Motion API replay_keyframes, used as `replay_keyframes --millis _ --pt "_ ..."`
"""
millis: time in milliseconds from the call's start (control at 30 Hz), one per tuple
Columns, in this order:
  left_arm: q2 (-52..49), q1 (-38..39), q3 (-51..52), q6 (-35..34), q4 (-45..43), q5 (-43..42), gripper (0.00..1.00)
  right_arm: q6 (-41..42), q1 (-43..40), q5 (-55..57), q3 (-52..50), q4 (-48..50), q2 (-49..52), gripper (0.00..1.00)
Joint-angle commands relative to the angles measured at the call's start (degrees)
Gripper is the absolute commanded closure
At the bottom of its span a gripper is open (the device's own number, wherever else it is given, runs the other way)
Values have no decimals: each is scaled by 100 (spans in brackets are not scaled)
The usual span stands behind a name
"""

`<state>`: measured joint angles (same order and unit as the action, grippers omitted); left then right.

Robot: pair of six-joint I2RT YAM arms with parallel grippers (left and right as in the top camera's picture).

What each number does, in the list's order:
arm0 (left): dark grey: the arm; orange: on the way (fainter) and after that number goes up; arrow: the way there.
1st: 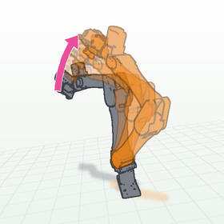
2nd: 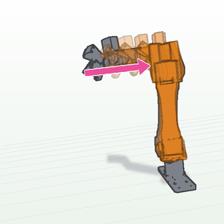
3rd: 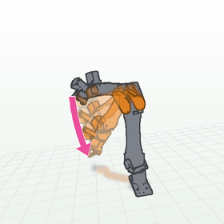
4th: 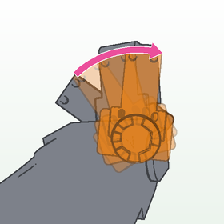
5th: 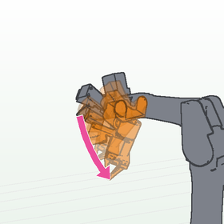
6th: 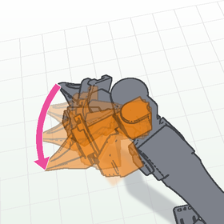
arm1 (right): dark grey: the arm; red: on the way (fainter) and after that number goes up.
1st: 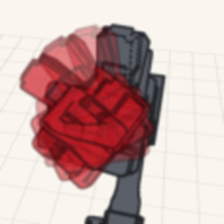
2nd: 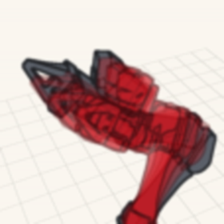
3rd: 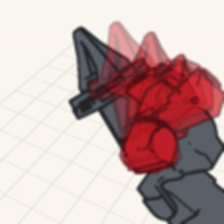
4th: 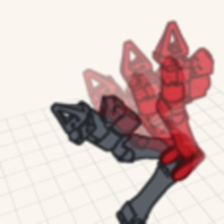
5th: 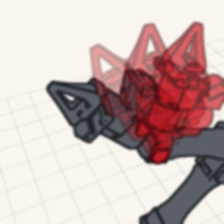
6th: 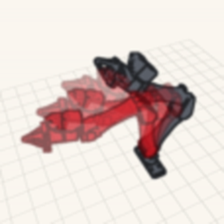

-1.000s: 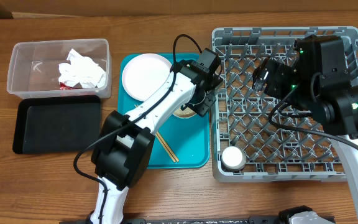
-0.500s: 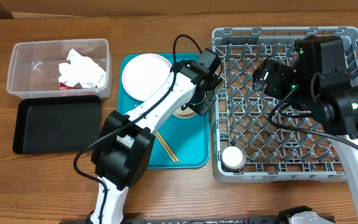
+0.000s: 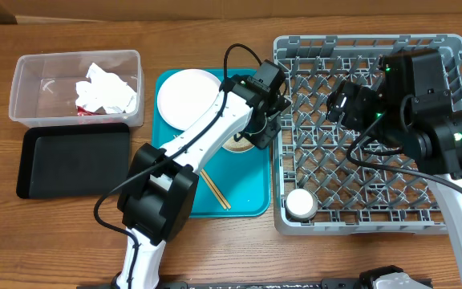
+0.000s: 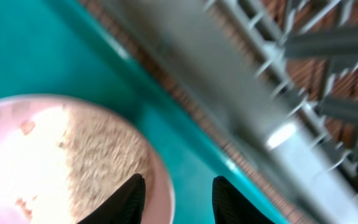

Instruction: Sort waste into correct bins and load items into the dishwasher

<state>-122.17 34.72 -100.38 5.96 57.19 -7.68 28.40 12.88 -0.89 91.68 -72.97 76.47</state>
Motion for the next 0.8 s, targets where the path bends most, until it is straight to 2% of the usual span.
replay_keyframes --millis 0,400,767 --pt "-35 -96 -157 470 208 337 62 -61 -7 37 118 26 -17 5" --pt "-35 -50 387 629 -66 358 67 -61 -7 39 118 50 -17 5" --pt "-35 -50 466 623 -164 321 69 -61 -7 39 118 63 -17 5"
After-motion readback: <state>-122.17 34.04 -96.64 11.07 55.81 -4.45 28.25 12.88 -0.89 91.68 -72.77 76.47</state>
